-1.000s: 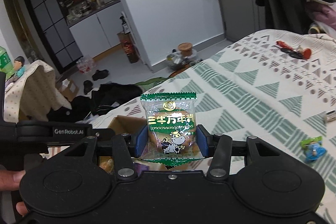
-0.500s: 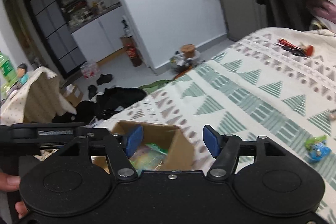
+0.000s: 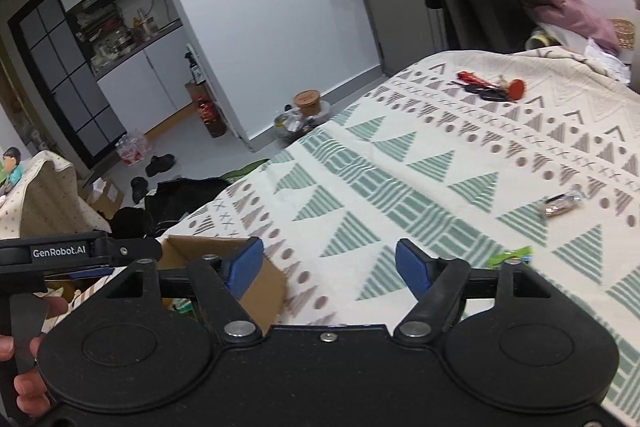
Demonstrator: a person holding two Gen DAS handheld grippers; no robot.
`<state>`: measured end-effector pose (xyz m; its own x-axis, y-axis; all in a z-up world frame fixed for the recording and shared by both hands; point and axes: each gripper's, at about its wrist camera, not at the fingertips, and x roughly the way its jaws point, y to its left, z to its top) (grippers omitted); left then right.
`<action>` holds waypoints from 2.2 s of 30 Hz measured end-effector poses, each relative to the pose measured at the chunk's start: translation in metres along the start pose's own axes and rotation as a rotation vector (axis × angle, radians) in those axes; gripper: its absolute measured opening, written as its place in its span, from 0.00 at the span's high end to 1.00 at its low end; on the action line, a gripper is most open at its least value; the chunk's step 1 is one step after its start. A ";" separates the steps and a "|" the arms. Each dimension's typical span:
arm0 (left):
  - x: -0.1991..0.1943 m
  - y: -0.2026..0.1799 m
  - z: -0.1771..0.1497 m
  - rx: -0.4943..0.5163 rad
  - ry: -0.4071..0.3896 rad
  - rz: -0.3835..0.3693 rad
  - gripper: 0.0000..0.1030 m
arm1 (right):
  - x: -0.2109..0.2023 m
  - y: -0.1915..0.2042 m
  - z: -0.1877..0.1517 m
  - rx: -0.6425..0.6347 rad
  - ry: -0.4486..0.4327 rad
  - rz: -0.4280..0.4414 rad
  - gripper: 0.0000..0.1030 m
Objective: Organize snacks
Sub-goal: 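Move both open grippers away from the box toward the remaining snacks, then grasp the blue-green candy pack with the left gripper while the right grasps the clear-wrapped bar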
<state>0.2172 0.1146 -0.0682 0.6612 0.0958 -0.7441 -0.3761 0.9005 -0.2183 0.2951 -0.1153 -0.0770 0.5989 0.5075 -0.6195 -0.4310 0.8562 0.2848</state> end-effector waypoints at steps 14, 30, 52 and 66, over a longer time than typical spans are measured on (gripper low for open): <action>0.008 -0.063 -0.010 0.047 -0.025 -0.059 0.00 | -0.037 -0.091 0.001 0.154 -0.057 -0.108 0.02; 0.031 -0.139 -0.025 0.108 -0.005 -0.118 0.00 | -0.047 -0.148 -0.010 0.316 -0.055 -0.168 0.00; 0.105 -0.218 -0.048 0.166 0.132 -0.219 0.15 | -0.030 -0.211 -0.022 0.477 -0.063 -0.223 0.05; 0.170 -0.241 -0.062 0.104 0.256 -0.253 0.46 | 0.000 -0.226 -0.028 0.529 -0.020 -0.184 0.26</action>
<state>0.3802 -0.1127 -0.1809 0.5358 -0.2325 -0.8117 -0.1447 0.9218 -0.3596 0.3737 -0.3116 -0.1620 0.6474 0.3427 -0.6808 0.0761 0.8597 0.5052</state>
